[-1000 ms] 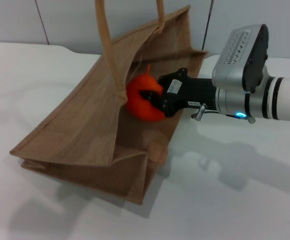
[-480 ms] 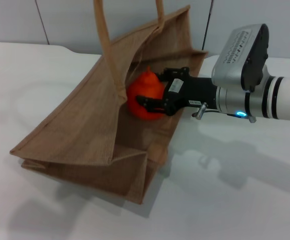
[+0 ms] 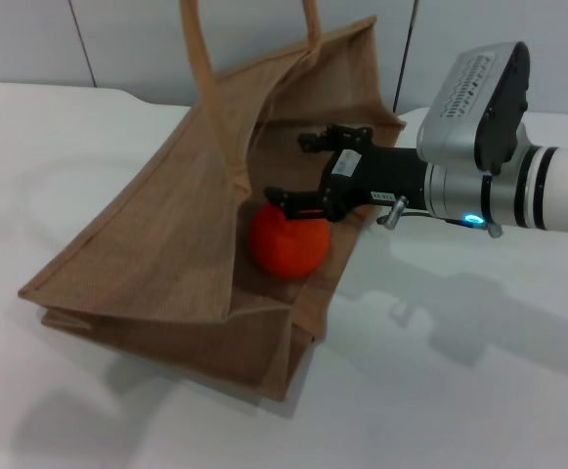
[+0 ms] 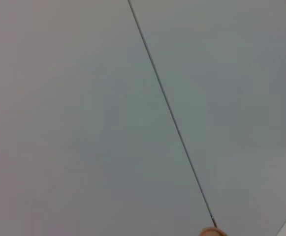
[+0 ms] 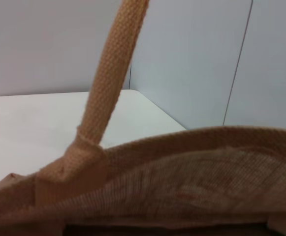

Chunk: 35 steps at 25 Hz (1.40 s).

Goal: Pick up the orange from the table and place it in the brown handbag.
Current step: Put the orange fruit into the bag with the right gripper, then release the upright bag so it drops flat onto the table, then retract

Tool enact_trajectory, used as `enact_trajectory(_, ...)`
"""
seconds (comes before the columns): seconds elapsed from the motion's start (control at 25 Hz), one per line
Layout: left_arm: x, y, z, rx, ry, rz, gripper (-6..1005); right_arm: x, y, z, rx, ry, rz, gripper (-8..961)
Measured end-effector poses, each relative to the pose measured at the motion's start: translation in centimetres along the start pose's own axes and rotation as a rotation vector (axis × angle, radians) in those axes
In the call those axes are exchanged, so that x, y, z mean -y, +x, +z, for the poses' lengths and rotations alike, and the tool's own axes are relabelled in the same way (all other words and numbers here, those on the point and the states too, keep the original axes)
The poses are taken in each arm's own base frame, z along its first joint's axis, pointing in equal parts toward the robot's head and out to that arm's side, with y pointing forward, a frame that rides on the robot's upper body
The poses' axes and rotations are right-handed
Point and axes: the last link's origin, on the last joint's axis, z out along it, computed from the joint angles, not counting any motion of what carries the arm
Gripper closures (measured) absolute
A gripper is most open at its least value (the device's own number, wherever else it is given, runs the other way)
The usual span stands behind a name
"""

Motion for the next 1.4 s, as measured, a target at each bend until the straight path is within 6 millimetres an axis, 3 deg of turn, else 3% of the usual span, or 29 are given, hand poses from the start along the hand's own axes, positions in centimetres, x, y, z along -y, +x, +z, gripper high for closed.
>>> enact_trajectory(0.28, 0.4, -0.9, -0.4, 0.018, 0.016, -0.014, 876, 1.4, 1.8, -1.5, -0.042, 0.074, 0.050, 79)
enact_trajectory(0.6, 1.2, -2.1, -1.1, 0.028, 0.060, -0.047, 876, 5.4, 6.5, -8.6, -0.052, 0.291, 0.203, 78)
enact_trajectory(0.88, 1.5, -2.8, -1.2, 0.028, 0.084, -0.070, 876, 8.2, 7.7, -12.9, 0.008, 0.488, 0.287, 79)
enact_trajectory(1.12, 2.0, -4.4, -0.5, 0.000, 0.094, -0.164, 865, 8.6, 8.0, -13.8, 0.096, 0.622, 0.311, 80)
enact_trajectory(1.4, 1.7, -5.8, 1.0, -0.003, 0.102, -0.171, 790, 8.4, 8.2, -13.7, 0.097, 0.623, 0.315, 79)
